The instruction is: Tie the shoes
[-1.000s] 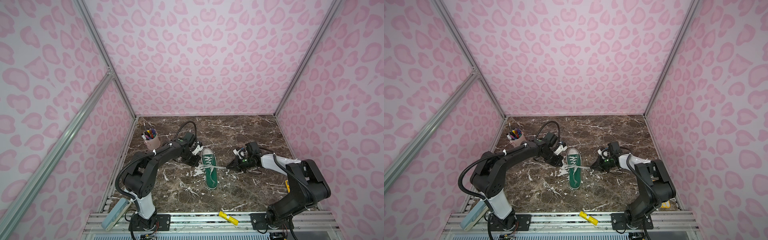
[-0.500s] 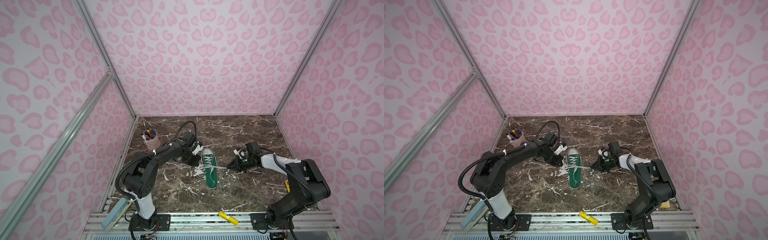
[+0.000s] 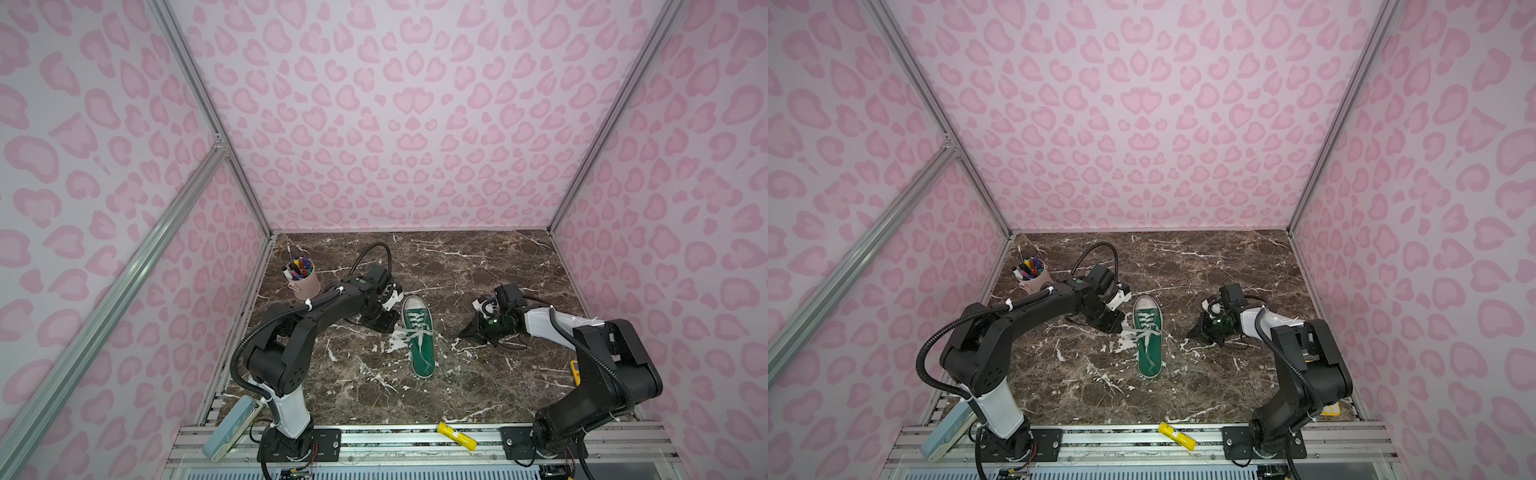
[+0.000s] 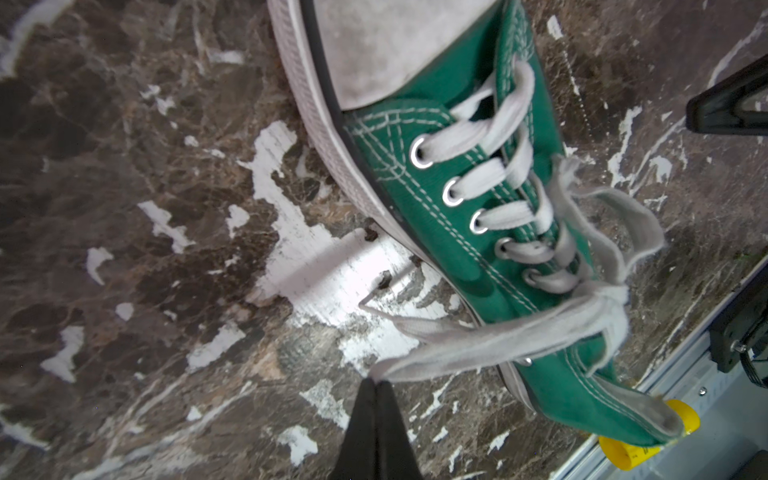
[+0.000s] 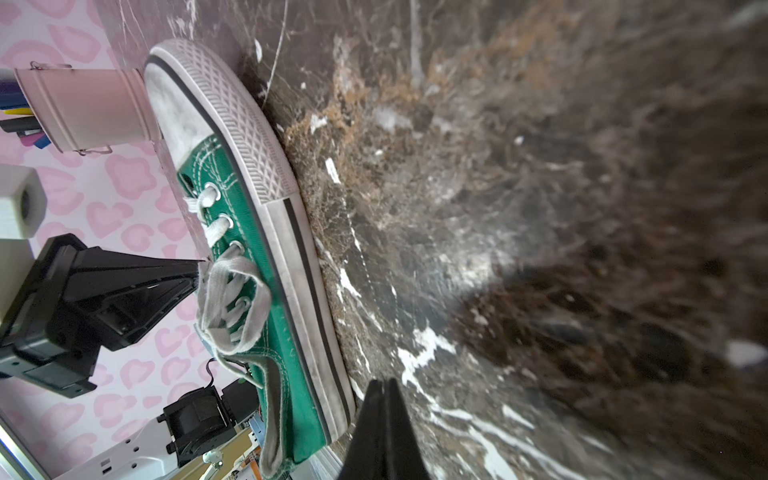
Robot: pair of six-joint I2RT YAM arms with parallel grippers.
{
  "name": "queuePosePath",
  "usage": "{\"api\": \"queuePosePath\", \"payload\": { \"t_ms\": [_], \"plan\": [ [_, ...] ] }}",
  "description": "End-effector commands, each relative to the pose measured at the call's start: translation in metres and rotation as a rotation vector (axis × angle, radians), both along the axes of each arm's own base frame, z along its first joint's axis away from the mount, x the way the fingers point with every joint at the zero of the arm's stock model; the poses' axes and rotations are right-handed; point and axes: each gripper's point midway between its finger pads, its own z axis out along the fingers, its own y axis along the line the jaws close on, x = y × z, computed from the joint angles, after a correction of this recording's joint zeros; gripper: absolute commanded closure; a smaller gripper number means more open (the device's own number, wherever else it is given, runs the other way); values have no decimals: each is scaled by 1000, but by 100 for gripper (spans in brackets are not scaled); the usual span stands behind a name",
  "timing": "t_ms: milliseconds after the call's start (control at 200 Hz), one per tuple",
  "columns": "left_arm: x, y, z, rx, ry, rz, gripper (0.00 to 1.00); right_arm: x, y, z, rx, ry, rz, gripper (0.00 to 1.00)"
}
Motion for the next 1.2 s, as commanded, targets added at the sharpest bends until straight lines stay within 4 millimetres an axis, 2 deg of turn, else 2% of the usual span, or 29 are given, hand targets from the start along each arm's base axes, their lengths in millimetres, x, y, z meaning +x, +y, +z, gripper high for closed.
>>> {"api": "queuePosePath", "payload": {
  "t_ms": [0,60,125,195,290,395,485,655,695,780,800,930,1090,1195],
  "plan": [
    [-1,-3,5,-17,6,-8,96,-1,7,5,8,-7,32,100],
    [-1,-7,6,-22,3,-9,96,1,9,8,23,-12,29,100],
    [-1,-12,8,-42,2,-15,96,2,12,12,29,-18,35,92],
    [0,-15,11,-49,-14,-11,85,1,16,13,30,-17,49,85],
    [1,-19,15,-68,-22,-6,80,-1,20,14,26,-18,62,80],
    [0,-21,17,-74,-23,-6,81,-3,25,15,22,-19,77,75],
    [-1,-22,19,-79,-25,-4,85,-3,30,18,26,-27,85,73],
    [-6,-24,27,-86,-30,-2,85,-1,38,26,39,-47,99,68],
    [-7,-24,28,-85,-28,-1,80,-2,41,27,41,-49,108,68],
    [-9,-24,28,-81,-28,0,65,-3,48,29,46,-53,121,67],
    [-9,-24,28,-81,-31,-1,59,-4,50,29,48,-52,123,66],
    [-7,-24,33,-84,-54,9,46,-7,59,27,59,-47,132,65],
    [-6,-26,46,-118,-82,22,37,-7,65,31,77,-63,133,64],
    [-10,-26,50,-143,-80,37,35,-6,66,35,81,-76,133,64]
  ]
}}
